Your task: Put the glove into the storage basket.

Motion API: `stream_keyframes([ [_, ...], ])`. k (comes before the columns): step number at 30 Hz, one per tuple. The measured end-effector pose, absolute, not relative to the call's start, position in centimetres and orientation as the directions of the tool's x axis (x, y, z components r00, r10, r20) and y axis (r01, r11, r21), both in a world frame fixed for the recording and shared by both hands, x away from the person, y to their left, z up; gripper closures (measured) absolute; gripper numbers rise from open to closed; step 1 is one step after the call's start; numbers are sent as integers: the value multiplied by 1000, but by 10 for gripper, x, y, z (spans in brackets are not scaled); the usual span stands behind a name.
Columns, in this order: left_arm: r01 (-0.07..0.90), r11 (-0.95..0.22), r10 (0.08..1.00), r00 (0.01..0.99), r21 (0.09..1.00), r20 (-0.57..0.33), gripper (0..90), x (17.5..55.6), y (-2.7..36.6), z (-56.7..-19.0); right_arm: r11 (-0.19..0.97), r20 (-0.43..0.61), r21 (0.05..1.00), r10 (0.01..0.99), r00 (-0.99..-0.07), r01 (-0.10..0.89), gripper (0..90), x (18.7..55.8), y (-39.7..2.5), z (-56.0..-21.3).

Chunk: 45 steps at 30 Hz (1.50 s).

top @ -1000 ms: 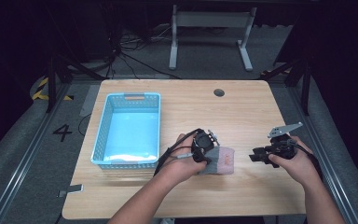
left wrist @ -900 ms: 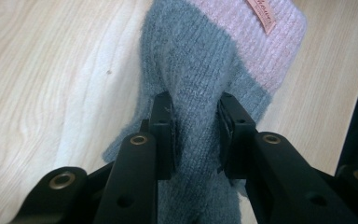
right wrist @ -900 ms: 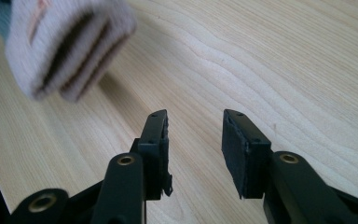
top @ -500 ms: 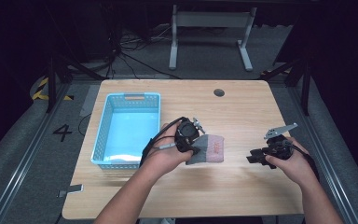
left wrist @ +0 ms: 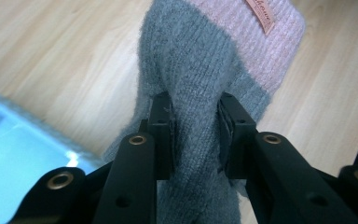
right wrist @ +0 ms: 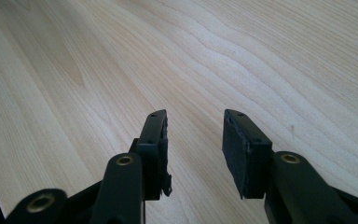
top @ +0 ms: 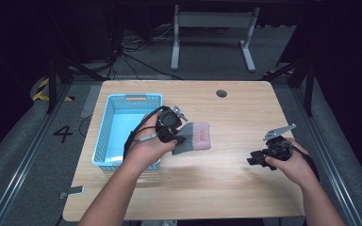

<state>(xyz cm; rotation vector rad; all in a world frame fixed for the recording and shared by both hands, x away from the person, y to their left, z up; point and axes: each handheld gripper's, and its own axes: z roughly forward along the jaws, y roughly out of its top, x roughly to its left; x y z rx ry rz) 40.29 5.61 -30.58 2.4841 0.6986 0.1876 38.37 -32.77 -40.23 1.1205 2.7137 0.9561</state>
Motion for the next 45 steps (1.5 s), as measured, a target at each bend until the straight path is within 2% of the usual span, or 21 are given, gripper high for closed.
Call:
stream_keyframes([
  [8,464,-674,563,827,575,-8,706,412,90,-293,543,175,559,661,-730,626,606,382,-328,-405],
  [21,510,-648,624,781,566,12,705,441,132,-288,529,173,553,683,-710,644,601,375,-332,-408],
  [35,549,-624,667,745,556,15,703,469,155,-286,507,174,553,706,-686,661,592,367,-341,-409],
  [45,569,-623,683,730,537,18,703,491,179,-299,522,176,555,687,-705,648,590,371,-332,-409],
])
